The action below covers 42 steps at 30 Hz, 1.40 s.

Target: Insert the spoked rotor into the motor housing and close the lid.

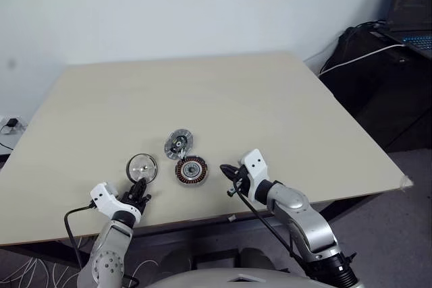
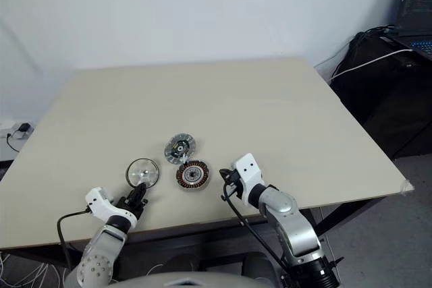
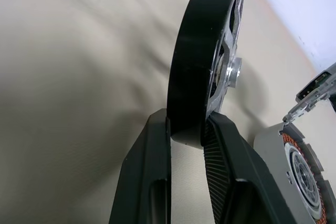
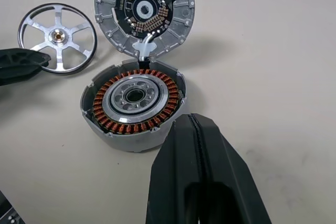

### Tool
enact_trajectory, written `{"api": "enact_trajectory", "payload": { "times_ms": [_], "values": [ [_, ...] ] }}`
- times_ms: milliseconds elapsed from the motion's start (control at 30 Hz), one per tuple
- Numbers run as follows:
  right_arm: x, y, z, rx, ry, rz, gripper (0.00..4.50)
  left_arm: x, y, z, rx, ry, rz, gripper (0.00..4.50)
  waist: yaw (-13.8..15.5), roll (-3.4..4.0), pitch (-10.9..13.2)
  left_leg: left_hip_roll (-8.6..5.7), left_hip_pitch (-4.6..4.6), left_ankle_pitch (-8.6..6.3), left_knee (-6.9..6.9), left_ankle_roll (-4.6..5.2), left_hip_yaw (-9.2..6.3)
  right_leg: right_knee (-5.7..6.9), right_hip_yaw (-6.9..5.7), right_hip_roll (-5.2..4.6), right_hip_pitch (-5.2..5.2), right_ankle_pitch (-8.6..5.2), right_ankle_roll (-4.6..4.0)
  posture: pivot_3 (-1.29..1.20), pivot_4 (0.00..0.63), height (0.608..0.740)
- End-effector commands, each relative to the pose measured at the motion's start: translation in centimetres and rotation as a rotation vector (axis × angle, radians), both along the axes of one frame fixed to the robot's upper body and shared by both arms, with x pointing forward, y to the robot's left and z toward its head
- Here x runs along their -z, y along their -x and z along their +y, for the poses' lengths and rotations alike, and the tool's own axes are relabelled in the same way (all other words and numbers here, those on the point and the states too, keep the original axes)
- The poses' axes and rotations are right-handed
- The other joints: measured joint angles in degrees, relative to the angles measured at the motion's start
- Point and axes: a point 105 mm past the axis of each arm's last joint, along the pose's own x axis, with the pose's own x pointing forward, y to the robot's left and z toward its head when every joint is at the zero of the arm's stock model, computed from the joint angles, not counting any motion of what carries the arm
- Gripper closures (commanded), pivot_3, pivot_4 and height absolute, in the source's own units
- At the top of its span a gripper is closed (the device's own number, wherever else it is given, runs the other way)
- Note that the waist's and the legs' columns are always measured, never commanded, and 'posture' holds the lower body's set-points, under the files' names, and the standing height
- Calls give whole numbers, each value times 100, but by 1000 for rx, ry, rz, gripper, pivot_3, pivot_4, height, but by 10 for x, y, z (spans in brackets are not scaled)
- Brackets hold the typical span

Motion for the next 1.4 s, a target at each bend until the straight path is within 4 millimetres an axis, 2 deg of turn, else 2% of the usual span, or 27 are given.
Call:
{"api": "enact_trajectory", "payload": {
  "times_ms": [33,200,300,367,500,667,867,1000,1200,1400],
  "values": [
    [-9,-3,-1,7,-7,-32,4500,-40,-5,5,-48,12,-204,3971,1,-7,4,2,-1,0,0,0,0,0,0,0,-1,0,0,0,0,740],
    [-8,-2,-1,5,-6,-28,4500,-98,1,-26,85,163,-522,3971,16,-18,13,0,-7,-3,2,0,1,-7,-1,-8,2,-16,-27,0,0,740],
    [-8,-2,2,-5,-9,-27,4500,-117,2,-51,203,249,-591,3971,14,-18,13,-3,-8,-5,9,3,5,-8,0,-6,4,-16,-26,0,0,740],
    [-8,-2,3,-10,-11,-28,4500,-122,2,-66,276,299,-597,3971,4,-17,13,-1,-7,-5,10,3,5,-7,1,-2,5,-16,-26,0,0,740],
    [-10,-1,4,-16,-21,-31,4500,-113,-3,-90,396,390,-484,3971,1,-16,14,1,-5,8,11,26,4,-4,1,4,4,-16,-26,0,0,740],
    [-11,6,0,-27,-43,-21,4500,-85,-3,-108,478,487,-278,3971,2,-11,12,3,-4,11,10,31,2,-3,2,8,3,-16,-25,0,0,740],
    [-11,8,-4,-24,-41,-20,4500,-58,-1,-112,445,546,-106,3971,9,-11,13,2,-4,11,11,30,1,-2,2,8,2,-15,-25,0,0,740],
    [-12,10,-4,-36,-47,-12,4500,-45,-2,-102,362,542,-46,3971,11,-11,13,2,-4,11,11,29,2,-2,3,4,3,-16,-25,0,0,740],
    [-11,10,-3,-49,-45,-10,4500,-39,-6,-97,306,536,-16,3971,28,-11,13,1,-6,10,11,28,2,-4,2,2,3,-16,-26,0,0,740],
    [-11,11,0,-58,-47,-11,4500,-34,-11,-105,329,562,4,3971,33,-11,13,0,-6,10,11,26,2,-4,2,2,3,-16,-25,0,0,740]
  ]
}}
